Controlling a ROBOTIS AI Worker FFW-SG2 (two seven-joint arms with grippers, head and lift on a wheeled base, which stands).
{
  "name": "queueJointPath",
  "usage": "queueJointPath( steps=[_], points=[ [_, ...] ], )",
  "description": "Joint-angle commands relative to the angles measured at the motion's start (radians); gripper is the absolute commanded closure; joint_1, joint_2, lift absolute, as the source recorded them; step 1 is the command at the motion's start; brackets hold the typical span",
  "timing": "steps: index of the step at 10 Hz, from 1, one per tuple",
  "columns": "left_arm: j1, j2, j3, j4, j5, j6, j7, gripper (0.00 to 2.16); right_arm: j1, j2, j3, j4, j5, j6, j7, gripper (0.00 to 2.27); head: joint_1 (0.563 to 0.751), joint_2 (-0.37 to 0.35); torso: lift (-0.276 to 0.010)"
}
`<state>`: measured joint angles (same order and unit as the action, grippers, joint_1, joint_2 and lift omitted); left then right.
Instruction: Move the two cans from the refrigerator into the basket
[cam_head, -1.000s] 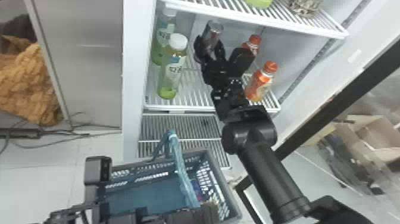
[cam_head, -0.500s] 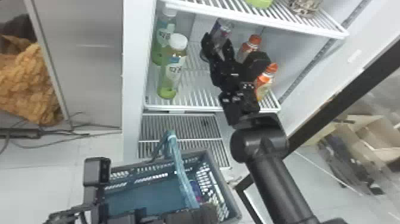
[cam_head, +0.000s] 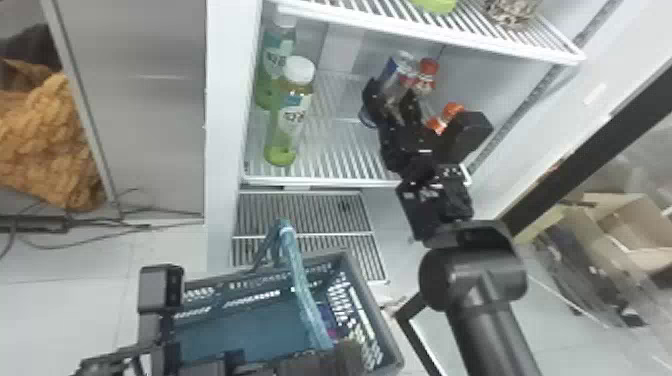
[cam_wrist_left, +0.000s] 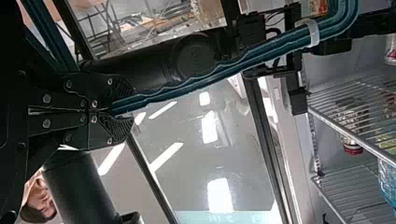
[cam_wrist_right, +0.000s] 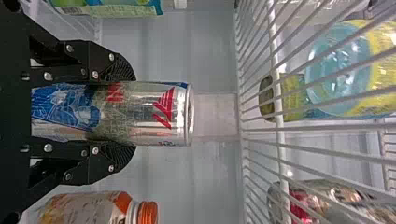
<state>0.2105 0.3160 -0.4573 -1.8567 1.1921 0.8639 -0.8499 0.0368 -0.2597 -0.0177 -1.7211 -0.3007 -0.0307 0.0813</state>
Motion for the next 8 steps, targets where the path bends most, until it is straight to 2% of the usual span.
queueJointPath(
  steps=[1,3,8],
  points=[
    [0.001,0.0,0.001,0.0,0.0,0.0,0.0,1.16,0.064,0.007,-0.046,-0.087,0.002,0.031,0.009,0.96,0.695,-0.35,-0.276],
    [0.003,0.0,0.001,0.0,0.002,-0.005,0.0,1.16,0.152,0.007,-0.082,-0.197,-0.002,0.072,0.023,0.96,0.695,-0.35,-0.276],
    [0.003,0.0,0.001,0.0,0.0,-0.005,-0.001,1.16,0.307,-0.01,-0.088,-0.455,-0.078,0.183,0.051,0.94,0.695,-0.35,-0.276]
  ],
)
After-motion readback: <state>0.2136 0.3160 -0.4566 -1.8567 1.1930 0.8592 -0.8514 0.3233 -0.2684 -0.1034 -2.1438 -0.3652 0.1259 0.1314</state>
